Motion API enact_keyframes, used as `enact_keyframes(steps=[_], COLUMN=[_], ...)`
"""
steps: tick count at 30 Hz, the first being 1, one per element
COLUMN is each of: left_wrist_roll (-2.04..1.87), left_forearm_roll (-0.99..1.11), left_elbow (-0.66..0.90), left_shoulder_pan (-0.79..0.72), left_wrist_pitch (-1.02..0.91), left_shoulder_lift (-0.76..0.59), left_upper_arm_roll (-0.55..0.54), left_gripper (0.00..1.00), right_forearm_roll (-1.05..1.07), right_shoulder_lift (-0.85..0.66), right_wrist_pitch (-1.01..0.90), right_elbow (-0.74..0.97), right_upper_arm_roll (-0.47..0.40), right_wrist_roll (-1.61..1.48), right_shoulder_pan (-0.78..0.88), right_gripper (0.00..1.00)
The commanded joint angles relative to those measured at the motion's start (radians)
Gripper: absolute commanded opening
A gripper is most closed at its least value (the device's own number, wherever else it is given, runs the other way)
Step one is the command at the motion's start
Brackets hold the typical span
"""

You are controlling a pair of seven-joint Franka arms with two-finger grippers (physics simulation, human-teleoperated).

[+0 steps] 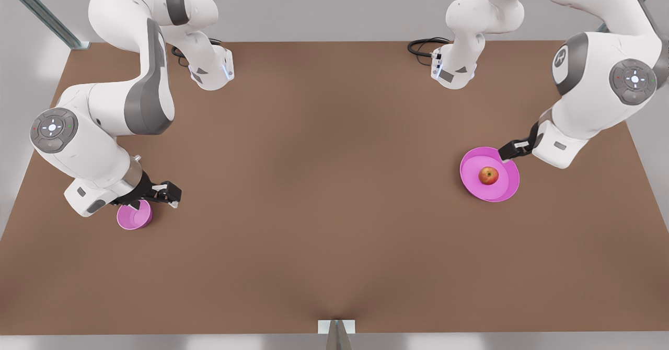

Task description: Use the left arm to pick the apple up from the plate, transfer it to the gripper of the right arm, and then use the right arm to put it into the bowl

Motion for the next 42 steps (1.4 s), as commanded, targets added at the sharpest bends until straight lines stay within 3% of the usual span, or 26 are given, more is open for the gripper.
enact_keyframes(steps=[1, 2, 7, 10, 12, 22, 38, 42], left_wrist_roll=[0.265, 0.263, 0.262, 0.364, 0.377, 0.426, 0.429, 0.429], left_forearm_roll=[-0.002, -0.004, -0.008, -0.01, -0.01, -0.008, -0.007, -0.007], left_elbow=[0.0, -0.015, -0.635, -0.783, -0.825, -0.886, -0.908, -0.906], left_shoulder_pan=[0.001, -0.002, 0.007, 0.006, 0.006, 0.01, 0.005, 0.007], left_wrist_pitch=[0.012, 0.056, 0.763, 0.935, 1.006, 1.012, 1.027, 1.034], left_shoulder_lift=[0.004, 0.003, -0.028, -0.014, 0.013, 0.133, 0.208, 0.213], left_upper_arm_roll=[-0.001, 0.001, 0.074, 0.152, 0.171, 0.195, 0.22, 0.219], left_gripper=[1.0, 1.0, 1.0, 1.0, 1.0, 1.0, 1.0, 0.82], right_forearm_roll=[0.001, 0.001, 0.001, 0.001, 0.001, -0.001, 0.004, 0.004], right_shoulder_lift=[-0.001, -0.001, -0.001, -0.001, -0.001, -0.005, -0.005, -0.005], right_wrist_pitch=[0.0, 0.0, 0.0, 0.0, 0.0, -0.019, -0.029, -0.029], right_elbow=[-0.001, 0.001, -0.001, -0.001, -0.001, -0.001, -0.004, -0.004], right_upper_arm_roll=[-0.001, -0.001, -0.001, -0.001, -0.001, 0.001, 0.003, 0.003], right_wrist_roll=[0.003, 0.003, 0.003, 0.003, 0.003, 0.013, 0.011, 0.008], right_shoulder_pan=[0.0, 0.0, 0.0, 0.0, 0.003, 0.006, 0.008, 0.006], right_gripper=[1.0, 1.0, 1.0, 1.0, 1.0, 1.0, 1.0, 1.0])
